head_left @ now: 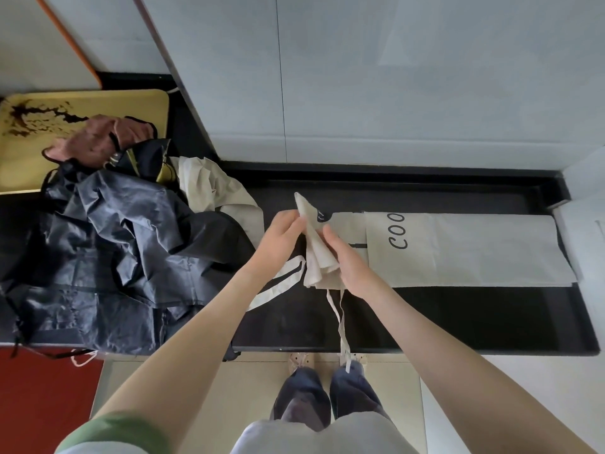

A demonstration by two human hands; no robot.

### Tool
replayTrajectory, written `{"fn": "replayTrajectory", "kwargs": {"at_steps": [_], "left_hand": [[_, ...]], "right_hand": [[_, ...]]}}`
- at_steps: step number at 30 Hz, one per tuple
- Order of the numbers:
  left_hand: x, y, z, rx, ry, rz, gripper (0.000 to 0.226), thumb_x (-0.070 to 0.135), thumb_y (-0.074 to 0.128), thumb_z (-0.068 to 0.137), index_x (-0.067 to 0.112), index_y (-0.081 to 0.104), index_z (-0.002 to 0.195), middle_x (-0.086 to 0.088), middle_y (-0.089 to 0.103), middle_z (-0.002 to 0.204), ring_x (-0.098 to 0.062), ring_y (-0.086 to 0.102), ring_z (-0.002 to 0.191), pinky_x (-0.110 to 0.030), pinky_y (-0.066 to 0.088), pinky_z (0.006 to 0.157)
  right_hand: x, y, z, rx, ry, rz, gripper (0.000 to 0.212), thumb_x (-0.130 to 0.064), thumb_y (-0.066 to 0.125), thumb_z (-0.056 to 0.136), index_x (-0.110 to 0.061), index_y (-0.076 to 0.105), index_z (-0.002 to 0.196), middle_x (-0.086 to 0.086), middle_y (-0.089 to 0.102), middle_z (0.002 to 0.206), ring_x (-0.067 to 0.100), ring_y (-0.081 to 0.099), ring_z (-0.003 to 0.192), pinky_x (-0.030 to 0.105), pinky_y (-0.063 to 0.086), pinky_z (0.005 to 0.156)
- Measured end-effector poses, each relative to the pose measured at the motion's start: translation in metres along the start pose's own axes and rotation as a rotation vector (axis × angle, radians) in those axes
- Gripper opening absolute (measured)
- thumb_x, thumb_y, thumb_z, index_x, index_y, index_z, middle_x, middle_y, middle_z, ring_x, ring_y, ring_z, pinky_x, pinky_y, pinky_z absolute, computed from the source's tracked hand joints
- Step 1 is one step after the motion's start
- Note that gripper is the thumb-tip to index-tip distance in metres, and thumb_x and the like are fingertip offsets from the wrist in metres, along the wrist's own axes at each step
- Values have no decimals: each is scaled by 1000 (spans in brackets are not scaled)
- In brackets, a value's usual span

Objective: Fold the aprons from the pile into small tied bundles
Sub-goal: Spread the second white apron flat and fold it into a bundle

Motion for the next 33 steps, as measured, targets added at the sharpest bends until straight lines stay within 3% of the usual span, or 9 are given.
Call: {"fn": "replayTrajectory", "kwargs": {"at_steps": [4, 7, 9, 11, 14, 17, 24, 29, 33], "left_hand": [[-6, 22, 0, -143, -39, -131, 49, 50, 30, 96, 18, 56, 122, 5, 53, 126, -9, 48, 123, -23, 37, 100], [-13, 36, 0, -239, -81, -69, 55, 63, 15, 95, 40, 48, 133, 8, 50, 134, -12, 45, 128, -30, 35, 107], [-13, 42, -3, -280, -139, -51, 52, 61, 8, 97, 51, 40, 137, 11, 41, 140, -11, 38, 133, -23, 32, 109], [-11, 41, -3, -264, -128, -90, 49, 53, 12, 101, 43, 37, 143, 16, 33, 135, -2, 27, 130, -2, 27, 92], [-10, 38, 1, -231, -140, -114, 52, 51, 22, 102, 28, 30, 148, 16, 31, 130, 2, 24, 119, -8, 21, 92], [-15, 42, 10, -239, -109, 23, 52, 48, 19, 103, 32, 17, 152, 20, 13, 153, 4, 10, 137, -20, 9, 113], [-35, 63, 13, -321, 269, 949, 52, 39, 14, 104, 32, -7, 151, 1, -20, 158, -15, -21, 145, -38, -9, 118], [-46, 76, 22, -257, 177, 1102, 58, 50, 9, 101, 32, -17, 149, -6, -28, 156, -22, -25, 144, -43, -11, 116], [-46, 78, 24, -192, 131, 1115, 59, 51, 8, 100, 30, -15, 151, -9, -27, 157, -25, -24, 144, -43, -13, 116]], "right_hand": [[-2, 2, 3, -88, 21, 235, 62, -63, 58, 80, -21, 58, 126, 15, 60, 125, 28, 59, 117, 45, 42, 107], [-3, 12, 0, -190, 54, 273, 31, -32, 61, 92, -24, 55, 122, 9, 63, 119, 25, 60, 116, 47, 47, 101], [-4, 13, 2, -128, 49, 261, 24, -16, 56, 96, -23, 55, 119, 6, 66, 114, 23, 63, 111, 44, 51, 95], [2, 5, 9, 2, 71, 270, 27, -11, 51, 97, -14, 54, 124, 9, 66, 113, 23, 63, 107, 42, 52, 94], [12, -20, 16, 228, 131, 231, 25, -13, 47, 97, -8, 53, 121, 7, 64, 103, 24, 62, 99, 39, 51, 90], [12, -42, 21, 336, 111, 133, 20, -15, 50, 96, -12, 56, 114, 5, 66, 100, 22, 63, 94, 35, 50, 83], [8, -74, 17, 590, -23, -153, 32, -18, 60, 88, -18, 37, 109, 0, 54, 95, 17, 60, 85, 30, 50, 69], [4, -77, 12, 597, -111, -332, 19, -19, 58, 91, -12, 41, 90, 1, 46, 84, 13, 46, 68, 19, 34, 56], [17, -77, 14, 518, -37, -444, 22, -24, 60, 90, -10, 51, 76, 4, 46, 100, 15, 49, 78, 22, 35, 65]]}}
Point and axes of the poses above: each hand's wrist, its own z-axis towards the middle knuckle, its own y-axis out of the palm, x = y × z, the point moved 8 cm from there along z, towards the middle knuckle
